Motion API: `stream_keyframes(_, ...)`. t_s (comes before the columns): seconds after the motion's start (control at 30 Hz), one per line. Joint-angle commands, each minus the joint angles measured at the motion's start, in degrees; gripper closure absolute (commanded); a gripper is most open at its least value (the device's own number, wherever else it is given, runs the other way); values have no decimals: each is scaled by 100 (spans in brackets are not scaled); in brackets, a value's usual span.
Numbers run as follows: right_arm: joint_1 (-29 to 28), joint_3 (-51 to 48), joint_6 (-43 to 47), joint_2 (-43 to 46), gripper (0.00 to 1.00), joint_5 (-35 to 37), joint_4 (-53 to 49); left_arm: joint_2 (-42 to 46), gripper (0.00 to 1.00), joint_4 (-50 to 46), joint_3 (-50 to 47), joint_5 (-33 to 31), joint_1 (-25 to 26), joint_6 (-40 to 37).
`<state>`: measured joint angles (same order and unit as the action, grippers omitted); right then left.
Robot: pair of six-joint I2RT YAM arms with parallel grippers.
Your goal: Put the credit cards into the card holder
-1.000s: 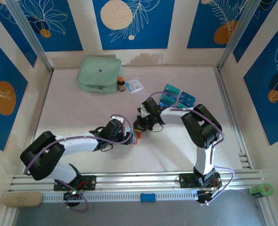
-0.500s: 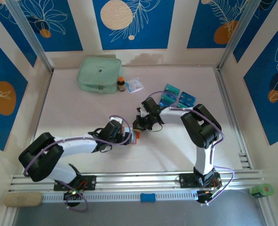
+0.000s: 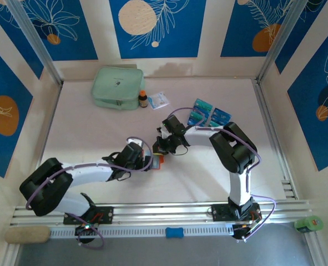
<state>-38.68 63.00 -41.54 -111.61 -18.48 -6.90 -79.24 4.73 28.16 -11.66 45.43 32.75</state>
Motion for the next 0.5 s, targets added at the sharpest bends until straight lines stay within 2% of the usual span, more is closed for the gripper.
stream_keyframes(0.0,-42,116,-38,-89,100,-123,-134,140,18,-87,-185,-73,-34,131)
stream_keyframes(0.23,-4,147,-38,141,100,-109,-206,189,30,53,-277,23,-40,136)
stream_keyframes(0.4,70,15,-126,529,75,33,-198,212,34,100,-302,41,-34,135)
stream_keyframes(0.47,78,-37,-156,588,69,67,-181,232,35,107,-310,37,-34,123)
